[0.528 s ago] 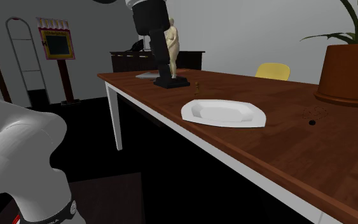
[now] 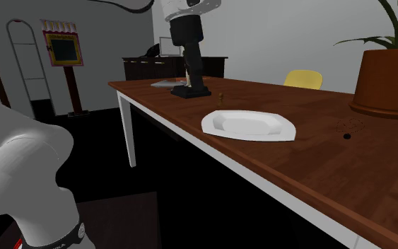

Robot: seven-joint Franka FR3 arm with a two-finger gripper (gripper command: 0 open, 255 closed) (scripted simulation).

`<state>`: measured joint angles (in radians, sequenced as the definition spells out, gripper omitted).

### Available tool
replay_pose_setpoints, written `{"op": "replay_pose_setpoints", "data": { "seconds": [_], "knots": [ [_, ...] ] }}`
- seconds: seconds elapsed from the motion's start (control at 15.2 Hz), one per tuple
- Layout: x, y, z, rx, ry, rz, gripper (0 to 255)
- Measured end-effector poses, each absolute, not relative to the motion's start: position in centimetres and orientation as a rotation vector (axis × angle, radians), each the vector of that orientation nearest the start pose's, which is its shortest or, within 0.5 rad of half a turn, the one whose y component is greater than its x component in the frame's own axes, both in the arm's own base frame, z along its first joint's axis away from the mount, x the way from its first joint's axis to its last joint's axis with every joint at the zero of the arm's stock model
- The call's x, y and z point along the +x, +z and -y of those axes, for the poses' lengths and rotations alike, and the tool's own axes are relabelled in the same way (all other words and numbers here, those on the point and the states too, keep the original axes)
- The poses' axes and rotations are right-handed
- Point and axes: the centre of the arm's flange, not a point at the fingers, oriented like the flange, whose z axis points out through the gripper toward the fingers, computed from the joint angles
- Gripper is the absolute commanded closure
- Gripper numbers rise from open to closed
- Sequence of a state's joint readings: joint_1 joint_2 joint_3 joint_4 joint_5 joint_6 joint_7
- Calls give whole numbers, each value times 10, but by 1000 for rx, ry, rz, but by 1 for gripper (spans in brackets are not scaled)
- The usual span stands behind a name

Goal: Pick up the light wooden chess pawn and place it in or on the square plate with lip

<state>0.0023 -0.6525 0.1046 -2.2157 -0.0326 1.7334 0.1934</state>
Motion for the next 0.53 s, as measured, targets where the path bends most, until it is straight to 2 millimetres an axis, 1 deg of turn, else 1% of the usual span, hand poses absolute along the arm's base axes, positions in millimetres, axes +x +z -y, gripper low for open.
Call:
{"op": "replay_pose_setpoints", "data": {
  "seconds": [0.13,0.26,0.53],
  "knots": [
    [372,627,-68,-3194,-273,-175,0],
    [386,627,-92,-3193,-259,-189,0],
    [415,624,-135,-3188,-230,-219,0]
  ]
}}
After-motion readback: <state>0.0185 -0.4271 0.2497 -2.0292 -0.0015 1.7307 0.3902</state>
